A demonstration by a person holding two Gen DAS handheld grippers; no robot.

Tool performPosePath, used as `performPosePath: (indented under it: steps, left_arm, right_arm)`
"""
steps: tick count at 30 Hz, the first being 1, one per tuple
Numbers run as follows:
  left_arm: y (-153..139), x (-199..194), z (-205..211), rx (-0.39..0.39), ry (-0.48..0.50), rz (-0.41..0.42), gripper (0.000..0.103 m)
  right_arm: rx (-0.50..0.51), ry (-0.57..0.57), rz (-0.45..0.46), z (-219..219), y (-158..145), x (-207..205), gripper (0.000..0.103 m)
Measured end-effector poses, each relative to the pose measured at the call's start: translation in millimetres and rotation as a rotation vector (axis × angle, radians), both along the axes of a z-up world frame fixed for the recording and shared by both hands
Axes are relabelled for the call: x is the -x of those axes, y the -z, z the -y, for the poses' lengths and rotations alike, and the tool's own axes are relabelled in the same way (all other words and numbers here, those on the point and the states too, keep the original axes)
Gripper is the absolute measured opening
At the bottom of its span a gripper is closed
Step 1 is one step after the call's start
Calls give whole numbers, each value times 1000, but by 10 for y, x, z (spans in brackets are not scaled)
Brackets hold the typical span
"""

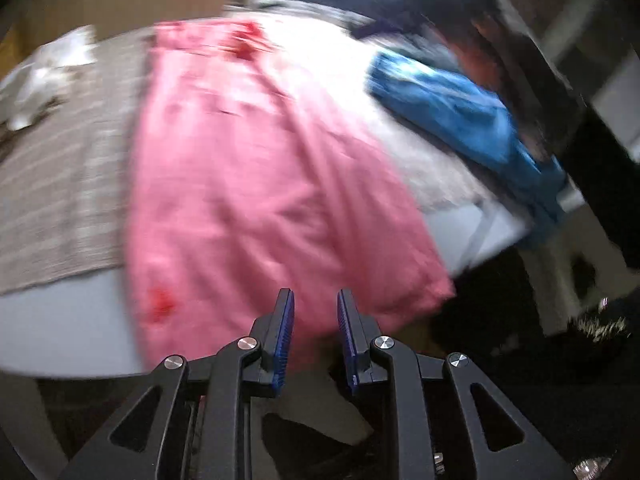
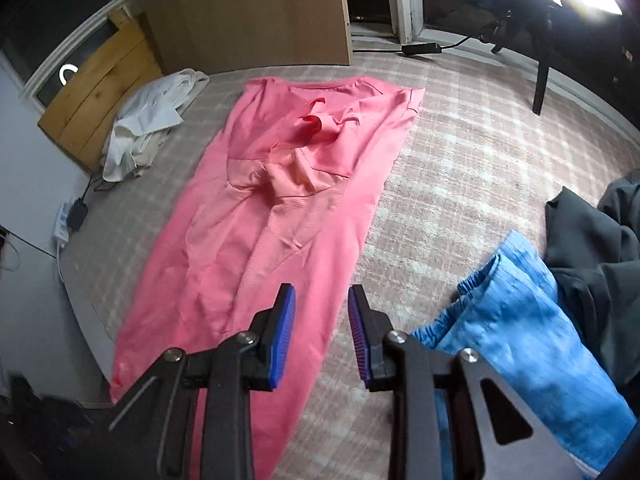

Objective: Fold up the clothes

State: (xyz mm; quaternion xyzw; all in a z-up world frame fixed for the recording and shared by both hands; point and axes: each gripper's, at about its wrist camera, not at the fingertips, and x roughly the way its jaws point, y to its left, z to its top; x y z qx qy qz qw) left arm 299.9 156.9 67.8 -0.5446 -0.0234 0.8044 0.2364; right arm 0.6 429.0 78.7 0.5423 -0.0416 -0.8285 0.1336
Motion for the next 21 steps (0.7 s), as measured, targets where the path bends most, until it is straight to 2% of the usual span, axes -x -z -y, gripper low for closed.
performPosePath:
  steps: [3,7,8,9,13,15,18,21]
  left_arm:
    - [141,-67,-205,5,36,12,23]
    - [332,-102,-380,4,-12,32,30]
    - [326,-123,-412,8,-29,6,37]
    - [327,-135,-445,16,-47,-1,41]
    - [277,-243,-490,23,-141,11,41]
    - [281,-291,-475,13,-170,17,41]
    - [314,-336,-447,1,-216,31,41]
    - [365,-339,-443,-10,-244,42,41]
  right_arm:
    - [-67,-31,-12,150,-56,171,36]
    - [-145,-107,22,400,49,533,38]
    - [-154,-122,30,449,77,633,38]
    - [-164,-133,36,492,99,728,38]
    - [-180,-181,59,691,182,1052,38]
    - [-203,-224,96,854,319,1159,39]
    - [-273,-269,140,1042,545,1234,39]
    - [-330,-260,154,1084,684,1281,39]
